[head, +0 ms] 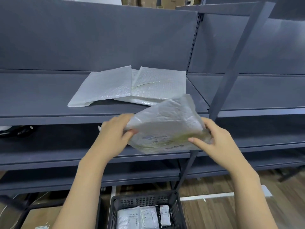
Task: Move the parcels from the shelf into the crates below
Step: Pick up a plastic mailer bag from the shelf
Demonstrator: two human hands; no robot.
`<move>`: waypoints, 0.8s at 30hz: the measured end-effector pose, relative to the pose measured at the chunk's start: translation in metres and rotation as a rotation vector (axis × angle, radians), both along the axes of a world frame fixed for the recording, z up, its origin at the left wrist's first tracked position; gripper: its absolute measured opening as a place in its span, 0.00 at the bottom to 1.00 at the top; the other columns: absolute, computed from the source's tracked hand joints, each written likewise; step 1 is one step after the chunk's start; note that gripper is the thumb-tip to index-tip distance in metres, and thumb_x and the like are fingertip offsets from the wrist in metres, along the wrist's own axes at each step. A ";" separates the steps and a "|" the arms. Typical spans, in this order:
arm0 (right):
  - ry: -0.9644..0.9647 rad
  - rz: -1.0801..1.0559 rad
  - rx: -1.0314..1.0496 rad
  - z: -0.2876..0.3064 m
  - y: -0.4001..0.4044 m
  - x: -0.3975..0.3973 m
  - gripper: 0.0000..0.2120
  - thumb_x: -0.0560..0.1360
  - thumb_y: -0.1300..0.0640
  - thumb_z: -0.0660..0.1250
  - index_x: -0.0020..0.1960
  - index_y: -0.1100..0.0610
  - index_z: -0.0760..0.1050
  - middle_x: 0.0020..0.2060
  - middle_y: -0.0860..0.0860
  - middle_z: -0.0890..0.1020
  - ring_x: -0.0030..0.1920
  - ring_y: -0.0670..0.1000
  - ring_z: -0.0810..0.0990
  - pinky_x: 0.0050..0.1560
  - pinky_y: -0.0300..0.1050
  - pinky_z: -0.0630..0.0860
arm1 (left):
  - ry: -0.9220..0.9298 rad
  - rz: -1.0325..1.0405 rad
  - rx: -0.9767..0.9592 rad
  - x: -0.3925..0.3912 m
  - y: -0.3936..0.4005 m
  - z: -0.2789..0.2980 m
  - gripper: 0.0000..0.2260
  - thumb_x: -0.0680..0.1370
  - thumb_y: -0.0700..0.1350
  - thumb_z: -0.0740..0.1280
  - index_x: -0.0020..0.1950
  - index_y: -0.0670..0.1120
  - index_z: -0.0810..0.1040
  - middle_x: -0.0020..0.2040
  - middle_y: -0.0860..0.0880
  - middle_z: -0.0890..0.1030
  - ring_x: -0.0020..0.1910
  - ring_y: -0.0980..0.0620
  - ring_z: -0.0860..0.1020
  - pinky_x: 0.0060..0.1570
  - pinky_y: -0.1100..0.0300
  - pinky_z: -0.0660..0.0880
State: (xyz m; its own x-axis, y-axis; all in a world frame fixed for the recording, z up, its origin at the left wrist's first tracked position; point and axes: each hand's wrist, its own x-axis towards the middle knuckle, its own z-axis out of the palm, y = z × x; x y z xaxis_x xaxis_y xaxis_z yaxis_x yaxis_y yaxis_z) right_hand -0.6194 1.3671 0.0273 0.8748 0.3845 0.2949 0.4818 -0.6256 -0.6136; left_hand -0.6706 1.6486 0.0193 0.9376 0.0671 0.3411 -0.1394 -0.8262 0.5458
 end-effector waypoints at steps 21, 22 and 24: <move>0.315 -0.089 0.763 0.003 -0.002 0.017 0.09 0.77 0.58 0.64 0.56 0.54 0.75 0.50 0.50 0.84 0.50 0.49 0.84 0.42 0.39 0.79 | 0.018 0.099 -0.345 -0.001 -0.001 -0.005 0.49 0.72 0.49 0.73 0.75 0.59 0.36 0.72 0.61 0.60 0.70 0.54 0.64 0.62 0.62 0.62; 0.317 -0.089 0.773 0.003 0.000 0.018 0.09 0.77 0.58 0.64 0.57 0.53 0.75 0.51 0.50 0.84 0.50 0.49 0.84 0.42 0.40 0.80 | -0.010 0.098 -0.351 -0.002 -0.001 -0.004 0.47 0.73 0.48 0.72 0.76 0.60 0.38 0.70 0.64 0.59 0.71 0.55 0.63 0.64 0.62 0.61; 0.288 -0.116 0.754 0.002 0.003 0.019 0.14 0.76 0.55 0.66 0.61 0.52 0.72 0.53 0.48 0.83 0.53 0.49 0.82 0.48 0.45 0.80 | -0.060 0.095 -0.373 -0.005 0.002 -0.002 0.45 0.73 0.47 0.72 0.75 0.62 0.41 0.72 0.65 0.57 0.72 0.57 0.62 0.68 0.60 0.60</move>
State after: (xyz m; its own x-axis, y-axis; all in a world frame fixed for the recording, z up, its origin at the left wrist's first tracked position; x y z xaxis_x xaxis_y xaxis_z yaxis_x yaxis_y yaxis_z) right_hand -0.6007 1.3702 0.0295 0.9778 0.0753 0.1955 0.1982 -0.0313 -0.9797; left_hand -0.6753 1.6504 0.0176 0.9005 0.2828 0.3304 -0.1121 -0.5831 0.8046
